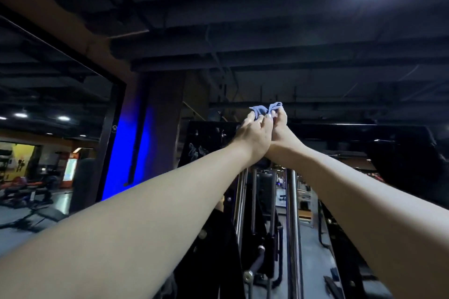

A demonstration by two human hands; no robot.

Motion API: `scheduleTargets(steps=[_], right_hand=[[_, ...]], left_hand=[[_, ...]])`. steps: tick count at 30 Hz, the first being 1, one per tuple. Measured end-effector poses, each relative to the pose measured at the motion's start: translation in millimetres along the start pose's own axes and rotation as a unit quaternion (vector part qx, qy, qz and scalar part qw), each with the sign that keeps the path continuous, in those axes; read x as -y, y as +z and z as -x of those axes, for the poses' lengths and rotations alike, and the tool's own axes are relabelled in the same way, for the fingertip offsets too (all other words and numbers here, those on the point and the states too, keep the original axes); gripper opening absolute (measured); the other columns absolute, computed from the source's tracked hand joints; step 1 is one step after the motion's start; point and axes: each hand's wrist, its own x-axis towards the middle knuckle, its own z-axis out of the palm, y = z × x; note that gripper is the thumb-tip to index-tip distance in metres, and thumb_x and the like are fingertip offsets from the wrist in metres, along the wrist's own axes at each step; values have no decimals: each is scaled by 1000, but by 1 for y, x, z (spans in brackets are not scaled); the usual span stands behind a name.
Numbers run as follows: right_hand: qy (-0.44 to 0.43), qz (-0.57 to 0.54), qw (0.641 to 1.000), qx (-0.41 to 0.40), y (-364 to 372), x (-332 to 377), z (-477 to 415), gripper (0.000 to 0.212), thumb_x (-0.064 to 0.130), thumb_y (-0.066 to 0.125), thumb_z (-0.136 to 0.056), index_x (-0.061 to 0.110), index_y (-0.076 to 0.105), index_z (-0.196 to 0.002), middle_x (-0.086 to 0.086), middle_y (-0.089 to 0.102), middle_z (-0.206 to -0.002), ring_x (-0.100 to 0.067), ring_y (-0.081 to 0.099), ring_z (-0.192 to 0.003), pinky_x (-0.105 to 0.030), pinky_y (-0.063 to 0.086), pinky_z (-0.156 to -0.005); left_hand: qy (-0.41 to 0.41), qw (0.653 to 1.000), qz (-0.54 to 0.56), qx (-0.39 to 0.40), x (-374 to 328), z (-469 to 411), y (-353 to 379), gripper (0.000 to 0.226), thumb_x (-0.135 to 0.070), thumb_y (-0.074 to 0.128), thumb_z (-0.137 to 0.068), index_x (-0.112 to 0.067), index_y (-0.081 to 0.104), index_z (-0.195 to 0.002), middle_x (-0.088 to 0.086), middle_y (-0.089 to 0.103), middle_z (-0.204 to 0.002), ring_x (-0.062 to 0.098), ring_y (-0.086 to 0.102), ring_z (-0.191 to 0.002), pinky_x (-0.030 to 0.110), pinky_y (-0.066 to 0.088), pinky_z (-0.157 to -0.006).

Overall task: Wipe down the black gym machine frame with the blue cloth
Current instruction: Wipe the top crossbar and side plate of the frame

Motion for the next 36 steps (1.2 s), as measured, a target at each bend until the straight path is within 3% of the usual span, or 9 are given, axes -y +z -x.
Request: scheduleTargets(steps=[4, 8, 10, 12, 16, 22, 25, 29, 36], right_hand=[[54, -69, 993, 81, -29, -2, 8, 96, -2, 74, -76, 14, 19, -154, 0, 64, -115, -9, 61, -93, -20, 55, -76], [68, -84, 991, 76, -36, -6, 7, 111, -4, 65, -72, 29, 6, -161, -5, 57, -133, -13, 60, -104, -30, 54, -84], [66, -89, 994, 11, -29, -11, 5, 116, 23, 66, -69, 35, -2, -161, -1, 43, -154, -19, 51, -130, -34, 46, -104], [49, -34, 998, -29, -23, -19, 0, 102, 48, 55, -70, 35, 10, -160, 3, 35, -161, -24, 29, -150, -40, 23, -122], [18, 186, 982, 2, -13, -24, -5, 66, 28, 36, -102, 24, 13, -163, 3, 1, -171, -12, -8, -157, -33, -7, -124], [-7, 274, 962, 16, -10, -34, -2, 69, 29, 33, -104, 19, 0, -163, -2, -9, -171, -17, -17, -156, -38, -11, -126], [-25, 290, 957, -4, -7, -39, 2, 71, 32, 35, -104, 17, -3, -163, -3, -10, -171, -18, -19, -155, -38, -12, -126], [-39, 306, 951, -35, -5, -42, 0, 73, 37, 33, -102, 16, -2, -163, -4, -7, -171, -20, -16, -156, -40, -10, -126], [-44, 298, 953, -33, 2, -44, 3, 76, 38, 36, -102, 16, -2, -163, -5, -8, -171, -21, -19, -155, -42, -11, -126]], left_hand=[[67, 991, -118, 21, 13, -13, -2, 66, -39, 43, -107, -16, 15, -161, 4, 14, -169, 25, 15, -153, 36, 14, -123], [82, 965, -244, 42, 17, -24, 10, 84, -22, 64, -91, -30, 17, -160, -6, 1, -168, 26, 6, -149, 42, 22, -122], [105, 956, -273, 30, 18, -28, 10, 70, -26, 61, -92, -40, 30, -153, -6, 10, -163, 30, 14, -141, 45, 33, -115], [118, 956, -268, 16, 19, -30, 4, 57, -31, 58, -93, -40, 40, -147, -5, 24, -154, 31, 24, -131, 45, 38, -110], [104, 959, -263, -36, 29, -33, -16, 48, -21, 57, -92, -31, 54, -139, -3, 38, -142, 29, 35, -115, 42, 42, -104], [-80, 952, -269, -120, 50, -38, -50, 38, -13, 48, -88, -32, 64, -116, -2, 45, -133, 31, 38, -107, 36, 34, -80], [-35, 952, -287, -101, 37, -38, -28, 14, -12, 46, -87, -21, 55, -93, 0, 48, -124, 30, 37, -101, 33, 31, -78], [106, 948, -298, -44, 27, -28, -7, 47, -18, 55, -91, -28, 61, -136, -8, 45, -143, 30, 38, -117, 36, 37, -105], [43, 942, -329, -47, 61, -31, -65, 44, -14, 51, -90, -39, 69, -120, -14, 53, -136, 31, 44, -122, 40, 38, -108]])
